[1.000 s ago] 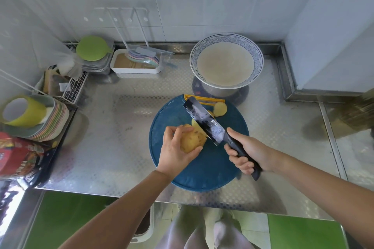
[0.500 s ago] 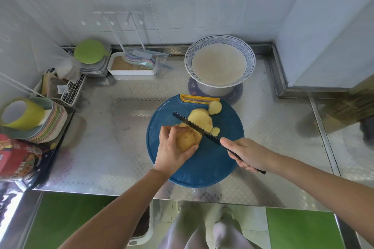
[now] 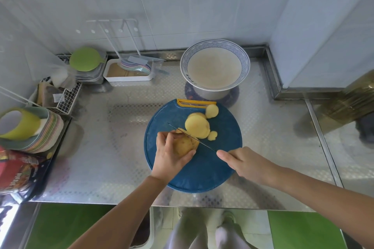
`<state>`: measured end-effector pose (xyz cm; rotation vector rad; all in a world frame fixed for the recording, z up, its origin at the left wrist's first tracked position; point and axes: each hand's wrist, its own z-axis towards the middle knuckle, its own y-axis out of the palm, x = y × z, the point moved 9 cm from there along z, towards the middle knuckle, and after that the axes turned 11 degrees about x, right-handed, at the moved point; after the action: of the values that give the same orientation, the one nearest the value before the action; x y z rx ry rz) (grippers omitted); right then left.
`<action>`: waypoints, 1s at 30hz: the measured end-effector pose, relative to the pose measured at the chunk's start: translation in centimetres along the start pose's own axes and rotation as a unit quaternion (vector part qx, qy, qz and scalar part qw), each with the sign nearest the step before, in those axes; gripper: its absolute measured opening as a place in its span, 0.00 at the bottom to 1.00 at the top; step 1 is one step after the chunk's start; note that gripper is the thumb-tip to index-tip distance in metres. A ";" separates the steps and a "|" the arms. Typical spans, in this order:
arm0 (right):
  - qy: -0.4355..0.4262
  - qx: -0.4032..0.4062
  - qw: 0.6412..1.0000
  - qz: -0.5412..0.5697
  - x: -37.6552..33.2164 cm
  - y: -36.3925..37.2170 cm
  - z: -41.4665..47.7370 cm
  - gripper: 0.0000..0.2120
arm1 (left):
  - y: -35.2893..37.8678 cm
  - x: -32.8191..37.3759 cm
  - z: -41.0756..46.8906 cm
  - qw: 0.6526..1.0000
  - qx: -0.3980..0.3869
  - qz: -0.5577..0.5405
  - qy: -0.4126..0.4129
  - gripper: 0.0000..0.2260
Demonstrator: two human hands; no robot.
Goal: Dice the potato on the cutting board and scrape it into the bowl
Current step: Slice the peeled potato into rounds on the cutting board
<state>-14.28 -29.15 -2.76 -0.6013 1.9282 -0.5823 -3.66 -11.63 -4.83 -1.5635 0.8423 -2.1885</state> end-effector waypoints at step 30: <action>0.118 -0.163 0.977 0.065 -0.5 0.1 1.6 0.35 | 0.4 0.2 0.9 0.999 -0.009 0.012 0.033 0.25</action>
<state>-12.60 -29.02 -3.11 -0.6259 2.2929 -0.2645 -2.88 -12.30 -4.77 -1.4898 0.8978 -2.2329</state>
